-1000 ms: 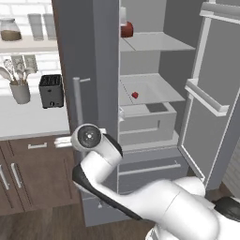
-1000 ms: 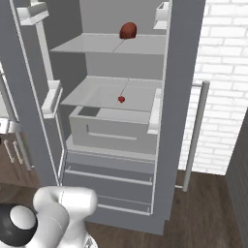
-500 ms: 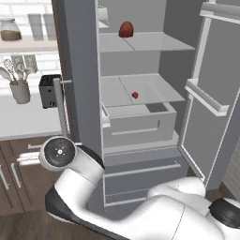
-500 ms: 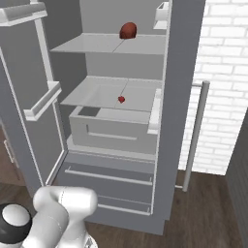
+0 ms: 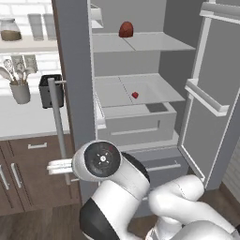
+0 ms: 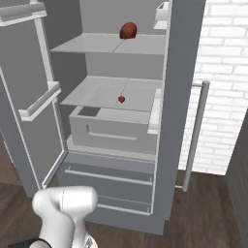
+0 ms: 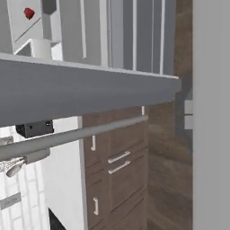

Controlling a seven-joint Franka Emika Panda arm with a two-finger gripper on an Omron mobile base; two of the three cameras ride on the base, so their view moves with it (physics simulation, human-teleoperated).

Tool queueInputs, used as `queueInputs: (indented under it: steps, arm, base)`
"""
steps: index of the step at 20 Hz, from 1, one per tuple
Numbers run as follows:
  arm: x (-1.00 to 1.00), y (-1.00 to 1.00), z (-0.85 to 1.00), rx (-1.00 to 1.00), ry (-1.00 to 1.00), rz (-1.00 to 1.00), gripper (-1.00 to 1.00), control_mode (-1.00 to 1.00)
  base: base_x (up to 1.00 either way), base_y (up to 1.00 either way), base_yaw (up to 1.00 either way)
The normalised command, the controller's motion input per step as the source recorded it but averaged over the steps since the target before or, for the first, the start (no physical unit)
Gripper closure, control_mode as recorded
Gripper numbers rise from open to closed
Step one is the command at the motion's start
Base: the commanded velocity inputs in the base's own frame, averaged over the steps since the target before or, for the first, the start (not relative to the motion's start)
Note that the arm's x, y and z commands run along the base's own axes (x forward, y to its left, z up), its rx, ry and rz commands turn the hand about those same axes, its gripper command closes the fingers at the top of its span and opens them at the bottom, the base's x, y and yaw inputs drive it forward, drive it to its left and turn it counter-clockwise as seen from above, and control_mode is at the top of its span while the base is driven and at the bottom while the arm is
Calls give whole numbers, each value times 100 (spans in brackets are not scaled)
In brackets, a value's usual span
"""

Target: Take the strawberry from the fridge and place it on top of the pancake, located on the dining counter.

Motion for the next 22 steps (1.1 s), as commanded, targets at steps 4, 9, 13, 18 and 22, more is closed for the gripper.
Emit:
queueInputs:
  steps: [4, 9, 13, 18, 22]
  arm:
    - [0, -80, 71, -18, 4, -9, 100, -100]
    - [-1, -96, 29, -24, 11, 0, 100, -100]
    - [0, -95, 16, -16, 25, -6, 100, -100]
    - [-1, -79, 3, -5, 13, -10, -100, -100]
    - [-9, -84, 0, 1, -19, -7, -100, -100]
  base:
    - [0, 0, 0]
    - [0, 0, 0]
    - [0, 0, 0]
    - [0, 0, 0]
    - [0, 0, 0]
